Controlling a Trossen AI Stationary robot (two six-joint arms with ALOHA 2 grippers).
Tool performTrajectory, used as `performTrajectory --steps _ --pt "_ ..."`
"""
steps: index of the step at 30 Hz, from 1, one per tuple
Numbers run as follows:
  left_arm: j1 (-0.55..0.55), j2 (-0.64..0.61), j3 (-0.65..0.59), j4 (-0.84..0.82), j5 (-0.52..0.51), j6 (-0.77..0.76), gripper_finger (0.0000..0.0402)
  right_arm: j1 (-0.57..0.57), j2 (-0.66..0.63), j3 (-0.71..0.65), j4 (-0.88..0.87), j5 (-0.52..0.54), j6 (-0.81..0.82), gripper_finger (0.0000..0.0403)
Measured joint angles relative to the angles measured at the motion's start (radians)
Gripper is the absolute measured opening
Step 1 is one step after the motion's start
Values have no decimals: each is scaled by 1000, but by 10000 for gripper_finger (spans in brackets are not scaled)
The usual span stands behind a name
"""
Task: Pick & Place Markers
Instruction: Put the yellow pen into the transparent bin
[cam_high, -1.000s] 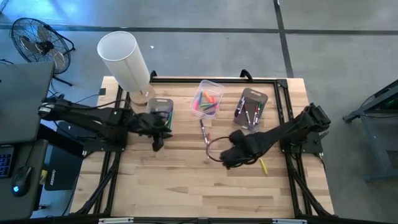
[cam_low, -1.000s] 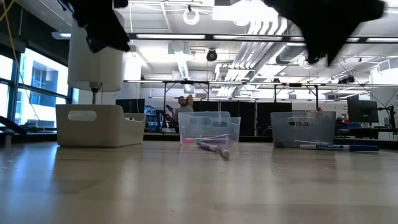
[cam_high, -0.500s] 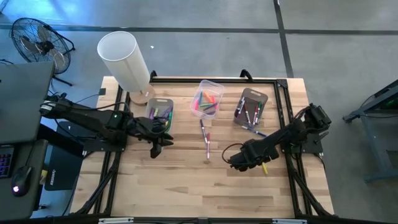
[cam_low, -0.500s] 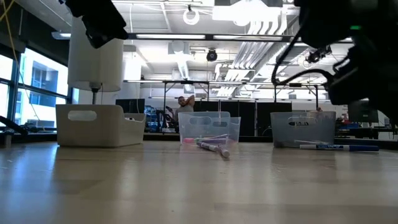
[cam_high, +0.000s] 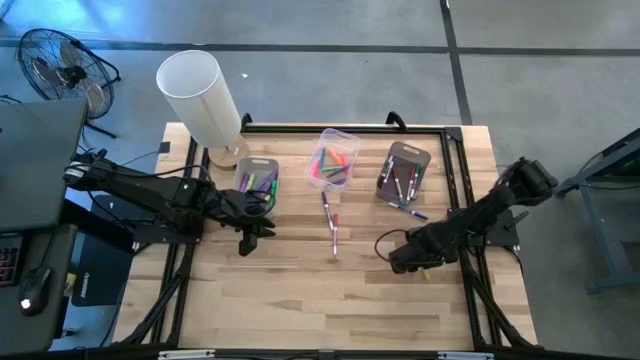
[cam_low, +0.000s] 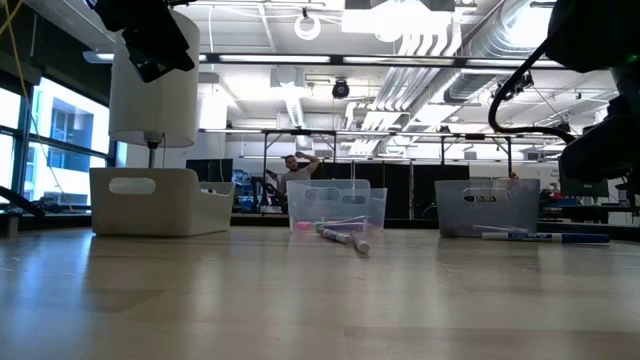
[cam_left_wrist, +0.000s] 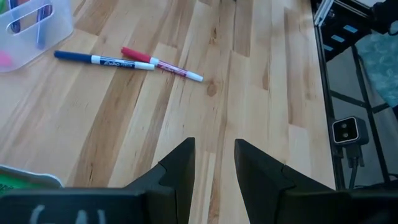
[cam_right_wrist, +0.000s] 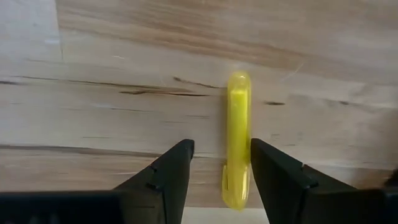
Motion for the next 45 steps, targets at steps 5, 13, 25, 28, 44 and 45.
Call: performTrajectory --steps 5,13,25,28,44,45 --pt "1 0 0 5 -6 8 111 -2 -5 -17 26 3 39 122" --pt "2 12 -1 13 -121 62 111 -11 -28 -8 2 111 40 27" --pt "2 10 -1 15 -107 63 111 -56 -81 212 -18 619 -173 28" --pt "2 10 -1 16 -116 63 111 -129 -110 294 30 728 -374 28" --pt "2 10 -1 26 -146 94 110 -731 72 723 244 494 -1227 28" --pt "2 10 -1 27 -161 96 110 -750 115 766 208 474 -1242 28"
